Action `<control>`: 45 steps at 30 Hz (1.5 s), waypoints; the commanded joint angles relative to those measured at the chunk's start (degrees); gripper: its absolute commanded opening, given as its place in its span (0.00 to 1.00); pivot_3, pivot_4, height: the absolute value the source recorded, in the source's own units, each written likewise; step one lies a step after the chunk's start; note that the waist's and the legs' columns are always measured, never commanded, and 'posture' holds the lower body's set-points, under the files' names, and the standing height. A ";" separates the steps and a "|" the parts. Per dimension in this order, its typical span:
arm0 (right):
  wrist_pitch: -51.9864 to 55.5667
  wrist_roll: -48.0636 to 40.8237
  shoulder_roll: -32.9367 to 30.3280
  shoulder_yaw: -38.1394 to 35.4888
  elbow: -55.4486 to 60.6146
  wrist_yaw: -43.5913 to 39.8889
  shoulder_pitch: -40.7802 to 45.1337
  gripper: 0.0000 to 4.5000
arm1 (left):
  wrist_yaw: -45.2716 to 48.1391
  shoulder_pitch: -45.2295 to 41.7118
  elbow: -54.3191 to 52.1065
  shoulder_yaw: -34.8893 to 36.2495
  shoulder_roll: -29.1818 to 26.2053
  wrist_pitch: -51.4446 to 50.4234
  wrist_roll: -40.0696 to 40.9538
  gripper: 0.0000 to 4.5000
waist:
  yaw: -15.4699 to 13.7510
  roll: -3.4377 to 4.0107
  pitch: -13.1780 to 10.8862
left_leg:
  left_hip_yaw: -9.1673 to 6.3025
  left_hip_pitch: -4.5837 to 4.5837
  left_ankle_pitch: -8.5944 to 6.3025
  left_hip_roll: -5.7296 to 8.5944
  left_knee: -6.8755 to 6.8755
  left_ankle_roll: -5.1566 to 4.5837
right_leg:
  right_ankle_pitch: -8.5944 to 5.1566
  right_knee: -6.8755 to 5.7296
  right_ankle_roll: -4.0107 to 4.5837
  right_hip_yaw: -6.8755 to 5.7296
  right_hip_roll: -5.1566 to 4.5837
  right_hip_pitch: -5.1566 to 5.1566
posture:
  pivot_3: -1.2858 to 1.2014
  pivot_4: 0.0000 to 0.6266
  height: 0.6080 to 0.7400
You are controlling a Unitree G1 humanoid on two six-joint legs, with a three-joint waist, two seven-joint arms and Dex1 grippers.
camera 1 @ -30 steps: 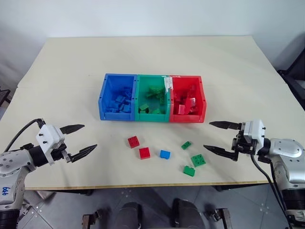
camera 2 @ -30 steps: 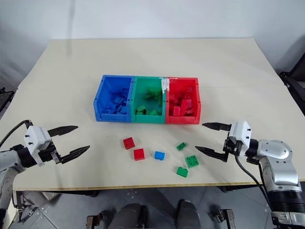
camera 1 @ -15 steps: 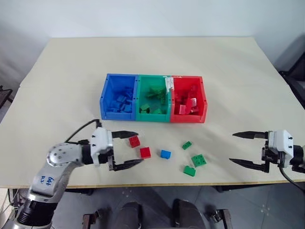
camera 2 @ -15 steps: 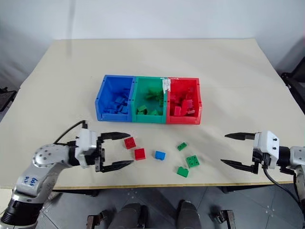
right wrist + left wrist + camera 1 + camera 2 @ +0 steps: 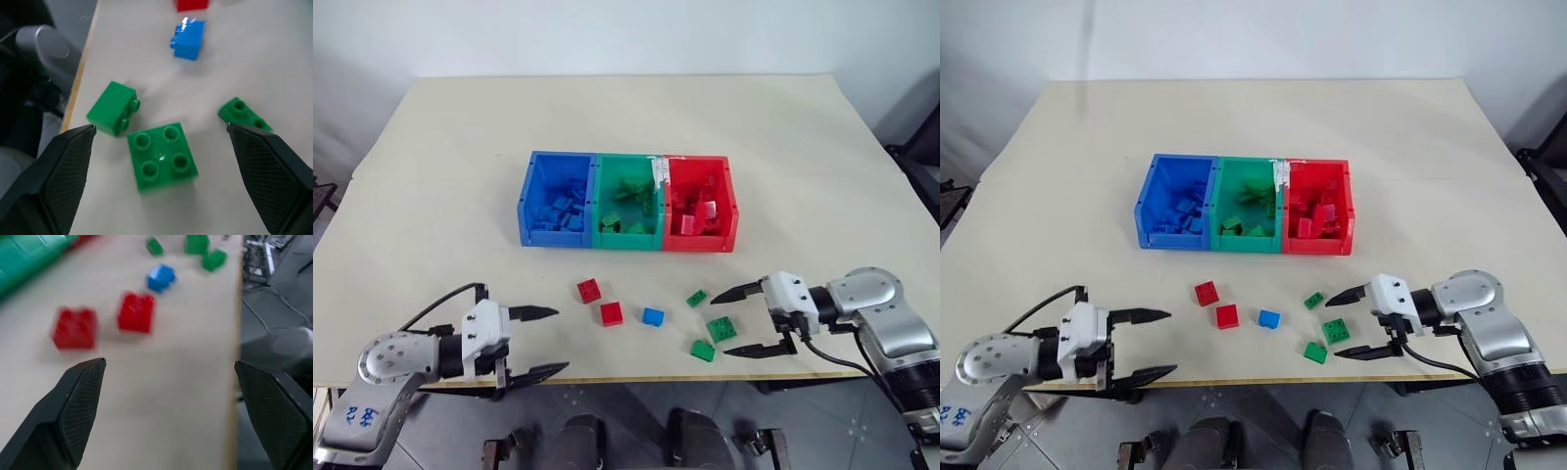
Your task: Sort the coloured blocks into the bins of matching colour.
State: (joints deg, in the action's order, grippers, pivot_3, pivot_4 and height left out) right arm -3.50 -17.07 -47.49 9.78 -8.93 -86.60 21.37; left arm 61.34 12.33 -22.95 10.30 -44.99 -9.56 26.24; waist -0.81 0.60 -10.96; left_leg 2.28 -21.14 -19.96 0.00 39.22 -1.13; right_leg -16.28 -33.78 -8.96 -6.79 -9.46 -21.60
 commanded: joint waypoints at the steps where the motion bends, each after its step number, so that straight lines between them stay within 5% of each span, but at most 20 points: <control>1: -3.64 2.13 1.04 0.90 -2.68 -1.12 1.42 0.86 | -0.73 0.90 -5.27 0.87 0.63 0.41 1.90 1.00 | -0.35 0.00 0.00 | 0.00 0.00 0.00 0.01 0.01 0.00 | 0.00 0.00 0.00 0.00 0.00 0.00 | 0.52 0.24 1.00; 8: -8.91 2.95 0.93 1.07 -7.97 -3.43 2.58 0.33 | -2.34 1.31 -6.51 0.56 2.16 0.69 1.55 1.00 | -0.37 0.01 0.00 | 0.02 0.02 0.00 0.14 0.00 0.02 | 0.00 0.00 0.00 -0.03 0.08 0.00 | 0.52 0.24 1.00; 13: -4.72 -2.60 1.13 -2.40 -6.91 -2.95 4.01 0.33 | -4.39 0.92 -5.54 2.68 3.75 0.08 3.19 1.00 | -0.40 0.01 0.00 | 0.03 0.02 0.00 0.15 0.02 0.02 | 0.00 -0.01 0.00 -0.03 0.08 0.02 | 0.52 0.24 1.00; 20: 21.99 -11.53 7.81 -4.69 3.55 11.57 16.62 0.33 | -8.36 2.91 -2.73 9.66 6.45 -0.74 5.35 1.00 | 0.91 0.06 -0.01 | 0.02 0.05 0.01 -0.04 0.02 0.07 | -0.01 -0.03 0.02 -0.03 0.14 0.00 | 0.52 0.24 1.00; 28: 25.03 1.46 25.39 0.66 -10.31 31.49 34.76 0.33 | -11.74 8.61 -1.09 20.83 8.94 0.58 6.59 1.00 | 1.17 0.00 0.01 | 0.06 -0.21 -0.04 0.02 -0.02 0.20 | -0.12 -0.34 0.23 0.01 0.16 -0.48 | 0.52 0.24 1.00; 33: 19.07 6.53 31.00 1.11 -20.98 35.72 38.90 0.33 | -11.39 9.40 -2.19 19.54 8.67 1.33 4.39 1.00 | 0.92 -0.04 0.04 | 0.05 -0.42 -0.04 0.15 -0.02 0.16 | -0.12 -0.44 0.23 0.00 0.11 -0.68 | 0.52 0.24 1.00; 34: 18.12 6.75 31.55 0.73 -21.88 35.73 39.18 0.50 | -11.64 9.14 -2.52 19.08 8.69 1.27 4.20 1.00 | 0.96 -0.04 0.04 | 0.06 -0.43 -0.04 0.15 -0.02 0.15 | -0.12 -0.46 0.23 0.00 0.11 -0.68 | 0.52 0.24 1.00; 41: 16.13 2.22 29.39 -3.52 -15.07 29.68 35.49 0.99 | -12.50 6.06 -6.12 13.07 7.05 -3.35 4.95 1.00 | 1.54 -0.04 0.04 | 0.18 -0.43 -0.04 0.09 -0.06 0.16 | -0.12 -0.53 0.23 0.02 0.14 -0.81 | 0.52 0.24 1.00; 45: 16.06 -2.68 22.00 -5.86 -1.18 21.02 24.17 1.00 | -11.35 -0.34 -4.94 7.01 5.56 -4.54 3.65 1.00 | 0.83 -0.09 0.06 | 0.19 -0.42 -0.04 0.10 -0.06 0.16 | -0.12 -0.55 0.23 -0.03 0.14 -0.78 | 0.52 0.24 1.00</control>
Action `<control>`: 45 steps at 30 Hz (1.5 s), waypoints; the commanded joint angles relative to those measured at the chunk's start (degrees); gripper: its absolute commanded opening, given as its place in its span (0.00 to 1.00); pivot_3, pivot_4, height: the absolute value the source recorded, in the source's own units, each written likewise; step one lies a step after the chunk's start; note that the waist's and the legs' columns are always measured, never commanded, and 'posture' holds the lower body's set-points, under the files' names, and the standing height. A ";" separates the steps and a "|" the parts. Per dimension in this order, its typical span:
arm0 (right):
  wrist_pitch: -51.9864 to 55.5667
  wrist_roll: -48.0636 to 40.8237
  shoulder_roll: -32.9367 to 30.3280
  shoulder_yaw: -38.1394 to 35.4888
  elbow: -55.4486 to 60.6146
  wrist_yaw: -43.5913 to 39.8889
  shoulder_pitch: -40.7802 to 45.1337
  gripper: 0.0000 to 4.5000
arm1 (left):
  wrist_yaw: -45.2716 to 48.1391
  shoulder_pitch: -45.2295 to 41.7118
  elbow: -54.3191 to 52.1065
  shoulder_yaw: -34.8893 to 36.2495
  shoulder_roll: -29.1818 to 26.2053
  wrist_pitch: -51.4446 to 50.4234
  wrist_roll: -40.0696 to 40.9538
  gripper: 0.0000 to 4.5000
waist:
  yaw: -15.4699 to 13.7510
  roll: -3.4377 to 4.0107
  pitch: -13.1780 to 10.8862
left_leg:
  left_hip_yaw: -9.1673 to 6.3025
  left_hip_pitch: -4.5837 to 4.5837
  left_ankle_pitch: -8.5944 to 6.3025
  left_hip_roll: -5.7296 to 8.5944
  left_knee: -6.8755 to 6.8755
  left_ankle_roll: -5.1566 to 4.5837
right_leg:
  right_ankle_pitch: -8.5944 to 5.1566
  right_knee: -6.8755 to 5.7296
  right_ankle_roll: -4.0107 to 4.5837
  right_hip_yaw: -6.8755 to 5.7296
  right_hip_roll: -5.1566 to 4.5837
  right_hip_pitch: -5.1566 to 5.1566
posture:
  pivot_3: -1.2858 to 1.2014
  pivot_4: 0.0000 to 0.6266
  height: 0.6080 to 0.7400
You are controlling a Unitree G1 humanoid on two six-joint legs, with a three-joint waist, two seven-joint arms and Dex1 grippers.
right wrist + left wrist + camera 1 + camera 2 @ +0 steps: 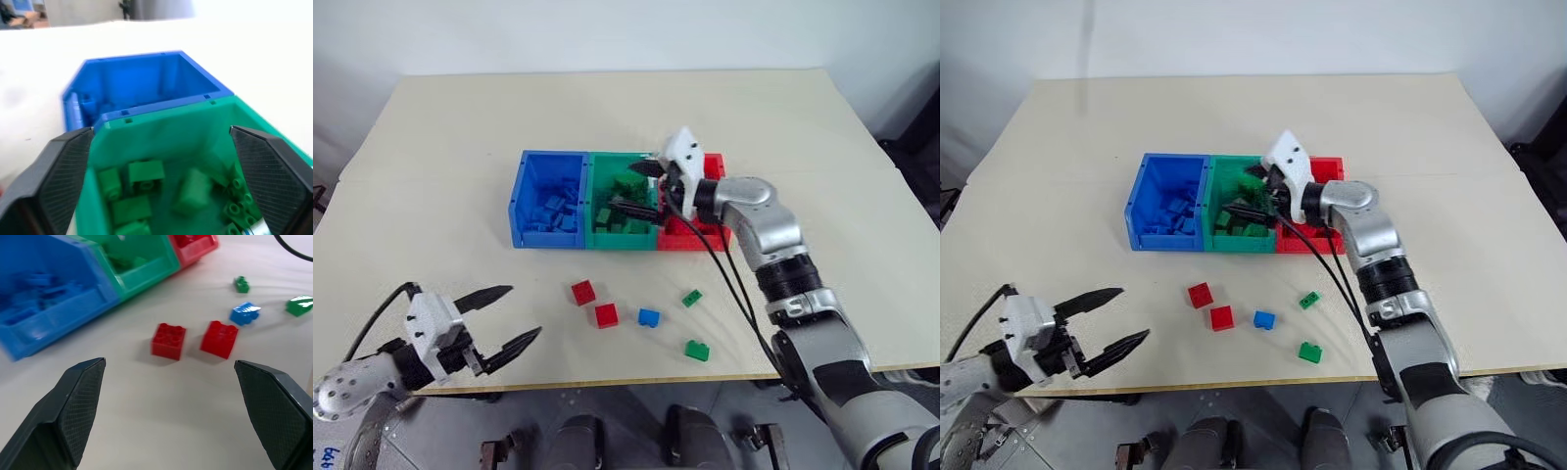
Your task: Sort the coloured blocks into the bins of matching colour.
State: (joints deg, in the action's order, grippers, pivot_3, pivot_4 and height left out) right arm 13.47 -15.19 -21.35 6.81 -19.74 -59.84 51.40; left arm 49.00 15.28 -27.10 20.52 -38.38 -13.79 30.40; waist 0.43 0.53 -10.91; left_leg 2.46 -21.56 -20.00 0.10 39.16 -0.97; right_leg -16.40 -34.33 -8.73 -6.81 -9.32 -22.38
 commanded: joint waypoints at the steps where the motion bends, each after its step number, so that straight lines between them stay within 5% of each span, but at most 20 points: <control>1: -1.31 -6.16 -6.28 -4.02 13.02 -8.03 -9.25 1.00 | 1.33 -5.17 -0.35 -4.72 -1.23 -0.51 -0.67 1.00 | -0.81 -0.02 0.01 | 0.02 0.00 0.00 0.01 0.01 0.00 | 0.00 0.02 0.00 -0.01 0.00 0.02 | 0.52 0.24 1.00; 5: -12.99 -7.55 -13.99 -8.56 17.98 -15.96 -21.46 1.00 | 3.20 -11.69 2.06 -10.05 -1.52 -0.48 -1.98 1.00 | -0.91 -0.04 0.02 | 0.36 0.00 -0.02 0.05 0.03 -0.05 | 0.02 0.13 -0.03 0.08 -0.02 0.03 | 0.52 0.24 1.00; 10: -23.59 -6.29 -22.92 -18.52 6.83 -17.90 -34.40 1.00 | 8.04 -19.04 9.26 -17.93 -1.37 2.09 -6.35 1.00 | -0.45 -0.05 0.01 | 0.84 0.25 -0.01 -0.04 0.02 -0.03 | 0.02 0.08 -0.04 0.15 0.02 0.12 | 0.52 0.24 1.00; 13: -25.51 -5.64 -26.96 -18.45 2.58 -21.36 -37.24 1.00 | 9.65 -22.37 11.53 -20.35 -0.39 1.93 -6.29 1.00 | -0.53 -0.05 0.01 | 0.88 0.29 0.01 -0.04 0.02 -0.07 | 0.03 0.14 -0.05 0.19 0.01 0.19 | 0.52 0.24 1.00; 21: -23.46 -4.59 -24.81 -9.63 1.14 -26.14 -28.72 1.00 | 10.74 -23.55 13.69 -19.98 0.15 5.27 -6.35 1.00 | 1.04 -0.04 0.01 | 1.12 0.50 0.07 -0.23 0.04 0.02 | 0.03 -0.10 -0.05 0.36 0.04 0.11 | 0.52 0.24 1.00; 26: -15.45 1.46 -19.62 2.20 0.23 -27.74 -17.04 1.00 | 9.87 -17.96 12.30 -15.14 -1.54 6.14 -5.64 1.00 | 1.37 -0.03 0.00 | 0.97 0.43 0.07 -0.26 0.10 0.00 | 0.03 -0.14 -0.05 0.49 0.00 -0.02 | 0.52 0.24 1.00; 33: -21.28 10.59 -13.73 12.03 -8.98 -28.44 -9.56 1.00 | 6.63 -12.27 8.12 -11.14 -1.50 5.35 -5.50 1.00 | -0.13 -0.04 0.00 | 0.51 0.28 0.05 -0.17 0.15 -0.05 | 0.03 -0.19 -0.04 0.46 -0.09 -0.05 | 0.52 0.24 1.00; 45: -23.35 10.51 -17.83 13.83 -14.55 -32.62 -6.50 0.15 | 4.47 -7.56 4.59 -8.74 -1.36 4.72 -5.37 1.00 | -0.41 -0.08 0.03 | 0.35 0.37 0.04 -0.10 0.35 -0.07 | 0.04 -0.19 -0.04 0.33 -0.09 0.21 | 0.52 0.24 1.00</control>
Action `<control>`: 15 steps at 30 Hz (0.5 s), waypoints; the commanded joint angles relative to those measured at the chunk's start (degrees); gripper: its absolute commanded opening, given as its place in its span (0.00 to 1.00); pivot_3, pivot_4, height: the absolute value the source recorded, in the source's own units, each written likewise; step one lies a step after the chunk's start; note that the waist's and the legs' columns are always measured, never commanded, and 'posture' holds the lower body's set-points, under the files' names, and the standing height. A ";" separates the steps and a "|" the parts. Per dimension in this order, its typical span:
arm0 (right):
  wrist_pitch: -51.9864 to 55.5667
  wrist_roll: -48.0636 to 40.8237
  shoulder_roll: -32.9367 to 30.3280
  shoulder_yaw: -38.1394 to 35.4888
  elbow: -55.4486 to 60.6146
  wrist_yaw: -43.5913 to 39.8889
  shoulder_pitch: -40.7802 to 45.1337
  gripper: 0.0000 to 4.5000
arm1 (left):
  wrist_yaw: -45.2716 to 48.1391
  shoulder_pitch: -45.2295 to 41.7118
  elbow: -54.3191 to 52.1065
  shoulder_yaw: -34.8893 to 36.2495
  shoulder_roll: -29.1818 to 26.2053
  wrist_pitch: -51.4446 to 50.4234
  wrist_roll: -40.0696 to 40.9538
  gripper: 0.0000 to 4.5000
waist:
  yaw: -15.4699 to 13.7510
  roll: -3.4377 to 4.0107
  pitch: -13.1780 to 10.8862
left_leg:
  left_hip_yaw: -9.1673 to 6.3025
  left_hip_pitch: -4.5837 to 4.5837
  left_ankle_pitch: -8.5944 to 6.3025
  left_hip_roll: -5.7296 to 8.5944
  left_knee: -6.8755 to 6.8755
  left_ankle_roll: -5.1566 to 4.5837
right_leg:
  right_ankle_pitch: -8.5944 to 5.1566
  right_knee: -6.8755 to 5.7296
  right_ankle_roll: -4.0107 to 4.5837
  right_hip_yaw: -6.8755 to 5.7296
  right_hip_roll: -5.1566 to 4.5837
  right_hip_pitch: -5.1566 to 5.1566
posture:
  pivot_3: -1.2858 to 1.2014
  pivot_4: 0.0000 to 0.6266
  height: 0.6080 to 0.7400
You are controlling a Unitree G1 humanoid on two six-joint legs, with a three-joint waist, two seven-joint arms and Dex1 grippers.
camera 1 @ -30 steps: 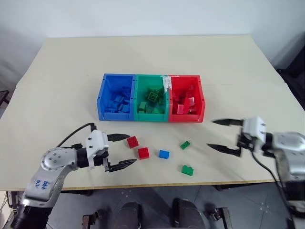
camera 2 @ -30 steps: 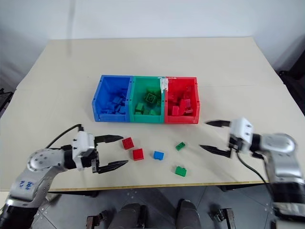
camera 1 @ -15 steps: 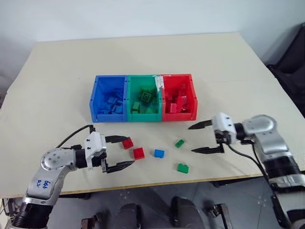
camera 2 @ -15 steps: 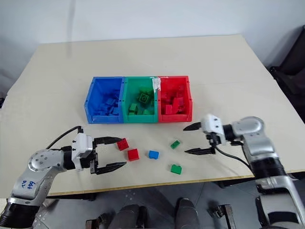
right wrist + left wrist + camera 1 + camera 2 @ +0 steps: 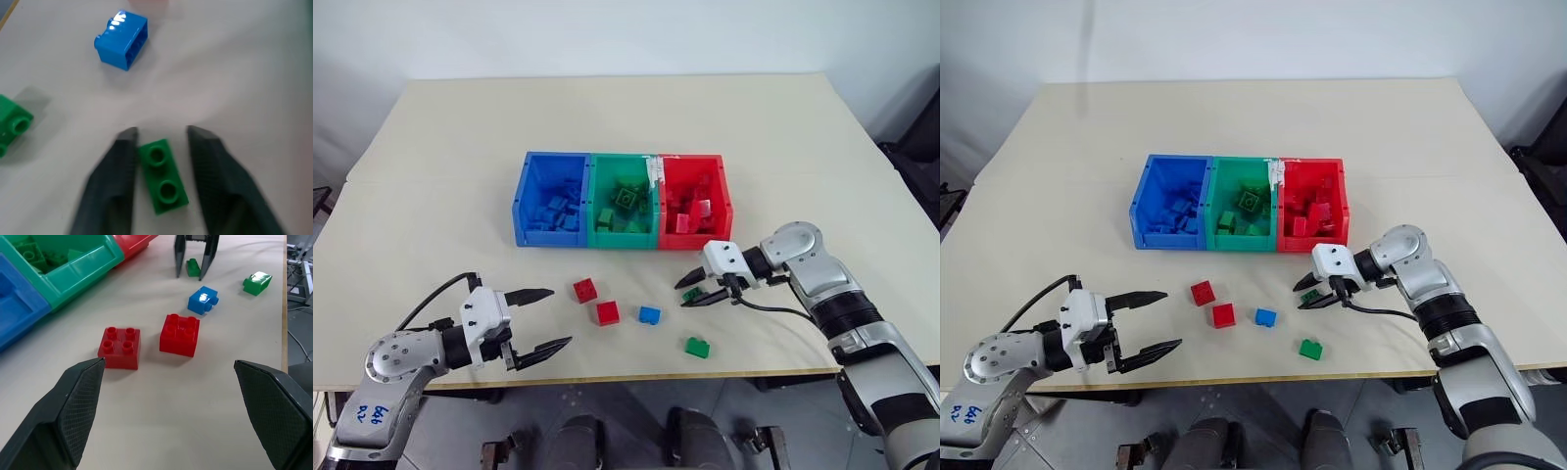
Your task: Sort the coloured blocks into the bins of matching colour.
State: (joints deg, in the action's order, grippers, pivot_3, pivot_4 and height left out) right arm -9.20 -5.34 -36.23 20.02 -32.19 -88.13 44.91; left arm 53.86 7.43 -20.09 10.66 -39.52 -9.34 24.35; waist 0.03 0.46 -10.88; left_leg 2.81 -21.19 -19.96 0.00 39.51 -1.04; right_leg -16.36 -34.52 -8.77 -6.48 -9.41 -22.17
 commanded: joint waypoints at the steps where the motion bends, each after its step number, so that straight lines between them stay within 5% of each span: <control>1: -1.26 -0.60 -3.60 0.75 -2.06 -4.37 -0.15 0.10 | -0.45 0.32 -2.46 1.08 -0.21 0.28 0.72 1.00 | -0.03 0.00 0.00 | -0.02 0.00 0.00 0.00 0.02 0.00 | 0.00 0.00 0.00 -0.01 -0.01 0.01 | 0.52 0.24 1.00; 10: 7.73 -11.88 1.36 -5.46 6.09 -1.09 -0.07 0.10 | -2.22 -0.35 -1.85 2.79 0.30 0.64 1.17 1.00 | 0.54 0.02 -0.02 | 0.05 -0.08 -0.02 -0.05 0.00 0.04 | 0.00 -0.03 0.00 -0.02 0.04 -0.14 | 0.52 0.24 1.00; 15: 25.44 -13.01 10.93 -7.92 11.60 15.34 9.18 0.10 | -4.16 4.78 -0.84 11.25 2.11 1.14 4.35 1.00 | 1.76 0.09 -0.05 | 0.11 -0.12 -0.02 -0.36 -0.02 0.08 | -0.02 -0.20 0.05 0.02 0.04 -0.31 | 0.52 0.24 1.00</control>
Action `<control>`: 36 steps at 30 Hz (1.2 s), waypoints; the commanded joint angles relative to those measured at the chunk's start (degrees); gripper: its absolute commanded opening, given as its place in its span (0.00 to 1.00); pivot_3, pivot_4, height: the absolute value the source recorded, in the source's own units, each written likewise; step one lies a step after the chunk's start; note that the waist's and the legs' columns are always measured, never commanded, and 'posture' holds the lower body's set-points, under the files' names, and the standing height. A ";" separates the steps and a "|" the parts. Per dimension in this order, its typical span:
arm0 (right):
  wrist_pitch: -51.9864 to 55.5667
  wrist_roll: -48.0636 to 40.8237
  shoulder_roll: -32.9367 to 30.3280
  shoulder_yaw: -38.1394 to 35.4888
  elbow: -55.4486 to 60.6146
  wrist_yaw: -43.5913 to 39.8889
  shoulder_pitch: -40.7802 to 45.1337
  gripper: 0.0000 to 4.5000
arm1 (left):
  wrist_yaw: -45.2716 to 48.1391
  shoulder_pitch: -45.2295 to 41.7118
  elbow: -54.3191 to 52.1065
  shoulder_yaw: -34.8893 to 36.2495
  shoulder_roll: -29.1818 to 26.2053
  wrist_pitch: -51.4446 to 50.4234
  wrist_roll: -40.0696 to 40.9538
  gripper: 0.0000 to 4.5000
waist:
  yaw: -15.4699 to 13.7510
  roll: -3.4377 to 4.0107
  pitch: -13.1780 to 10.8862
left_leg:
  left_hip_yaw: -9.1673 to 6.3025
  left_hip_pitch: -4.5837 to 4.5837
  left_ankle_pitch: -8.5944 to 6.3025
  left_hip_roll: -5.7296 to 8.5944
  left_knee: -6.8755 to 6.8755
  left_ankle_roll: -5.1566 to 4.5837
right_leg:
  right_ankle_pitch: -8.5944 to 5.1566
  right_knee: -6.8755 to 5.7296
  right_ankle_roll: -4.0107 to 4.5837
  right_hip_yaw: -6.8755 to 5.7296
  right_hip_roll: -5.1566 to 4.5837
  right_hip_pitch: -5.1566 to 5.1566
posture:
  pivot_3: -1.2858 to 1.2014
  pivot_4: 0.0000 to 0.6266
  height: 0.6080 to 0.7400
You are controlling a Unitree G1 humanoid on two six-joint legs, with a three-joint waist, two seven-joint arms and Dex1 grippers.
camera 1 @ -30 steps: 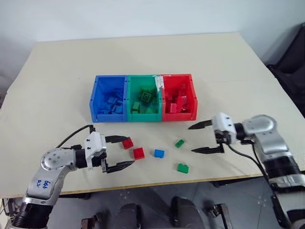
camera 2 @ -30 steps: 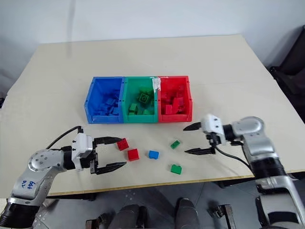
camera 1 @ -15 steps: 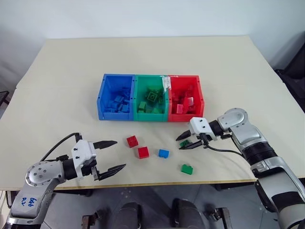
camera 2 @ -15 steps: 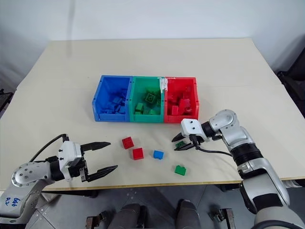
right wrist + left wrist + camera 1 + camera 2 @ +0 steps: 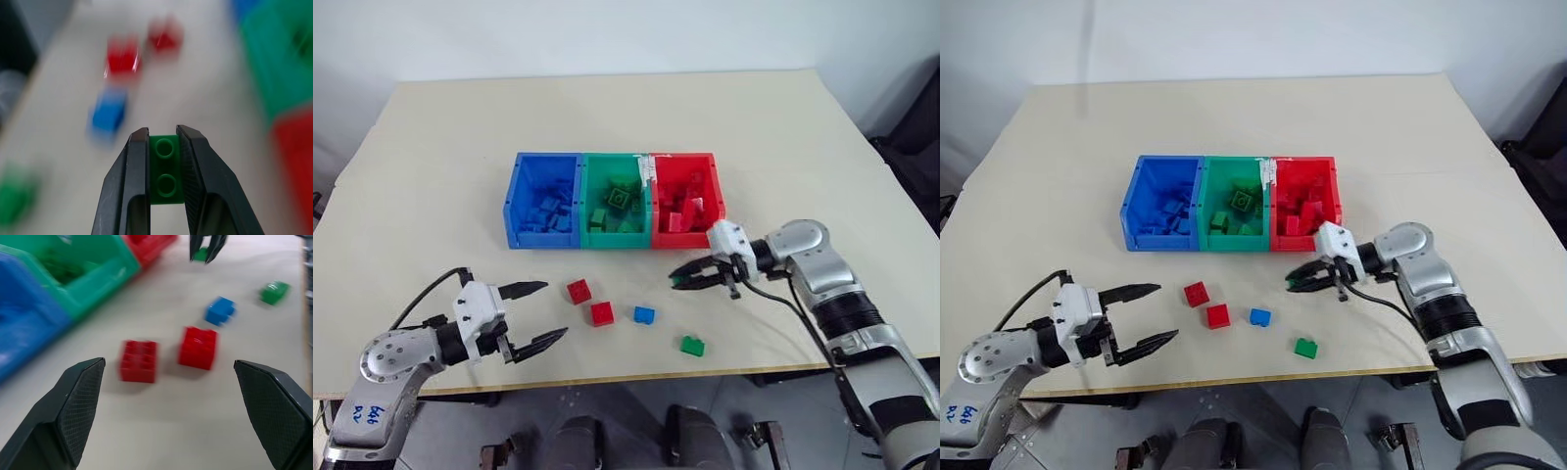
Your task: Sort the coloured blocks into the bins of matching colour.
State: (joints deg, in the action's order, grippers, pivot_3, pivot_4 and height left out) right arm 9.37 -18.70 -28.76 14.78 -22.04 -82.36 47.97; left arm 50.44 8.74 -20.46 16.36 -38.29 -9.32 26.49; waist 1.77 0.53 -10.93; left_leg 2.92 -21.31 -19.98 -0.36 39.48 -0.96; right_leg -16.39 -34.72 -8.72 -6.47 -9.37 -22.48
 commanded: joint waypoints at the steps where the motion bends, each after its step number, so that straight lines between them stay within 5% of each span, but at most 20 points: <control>1: 8.46 2.03 5.34 -2.85 -0.42 13.92 8.40 0.10 | -0.78 4.98 0.23 7.13 1.18 1.23 2.53 1.00 | 0.28 0.01 -0.01 | 0.02 0.00 -0.01 -0.01 0.00 0.01 | -0.01 -0.02 0.02 0.00 0.00 -0.02 | 0.52 0.24 1.00; 9: -1.37 10.62 13.30 -3.63 -18.97 26.94 18.96 0.10 | -0.84 8.54 -3.09 10.03 1.35 0.51 4.19 1.00 | -0.65 -0.07 0.04 | -0.19 -0.11 -0.10 0.16 -0.08 -0.01 | -0.09 -0.14 0.19 -0.10 -0.11 -0.10 | 0.52 0.24 1.00; 13: -4.92 11.32 14.18 -4.21 -22.91 26.18 20.38 0.39 | -0.76 9.36 -6.22 9.53 1.09 -1.51 5.92 1.00 | 0.14 -0.07 0.04 | -0.20 -0.12 -0.14 0.33 -0.15 -0.08 | -0.09 -0.12 0.18 -0.09 -0.13 -0.12 | 0.52 0.24 1.00; 21: -8.93 2.00 4.96 -11.14 -5.18 11.60 7.86 0.99 | -1.36 1.49 -6.72 2.60 -0.03 -5.39 4.77 1.00 | -0.48 -0.06 0.03 | -0.22 -0.09 -0.13 0.37 -0.28 -0.02 | -0.10 -0.01 0.20 -0.26 -0.01 -0.04 | 0.52 0.24 1.00; 29: -5.11 -5.99 -13.89 -20.07 18.63 1.48 -20.80 0.99 | 5.53 -10.50 -0.57 -9.28 -0.38 -2.58 0.99 1.00 | -2.24 -0.02 0.02 | 0.12 -0.10 -0.13 0.41 -0.27 -0.03 | -0.08 0.17 0.16 -0.42 -0.01 0.04 | 0.52 0.24 1.00; 36: -11.19 -6.02 -21.34 -34.21 23.25 1.47 -45.78 0.99 | 12.57 -19.43 7.00 -17.26 1.48 0.31 -0.62 1.00 | -2.47 -0.04 0.01 | 0.67 0.11 -0.12 0.33 -0.27 -0.05 | -0.03 0.28 0.06 -0.22 -0.01 0.12 | 0.52 0.24 1.00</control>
State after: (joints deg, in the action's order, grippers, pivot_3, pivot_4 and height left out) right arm 0.96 -24.32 -48.33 -15.35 0.12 -80.27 4.09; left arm 61.22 -9.73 -14.16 0.26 -36.96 -10.54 26.45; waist -0.70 0.49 -10.92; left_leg 3.62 -21.18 -20.09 -0.02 39.22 -1.02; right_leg -16.41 -34.45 -8.68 -6.67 -9.38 -22.35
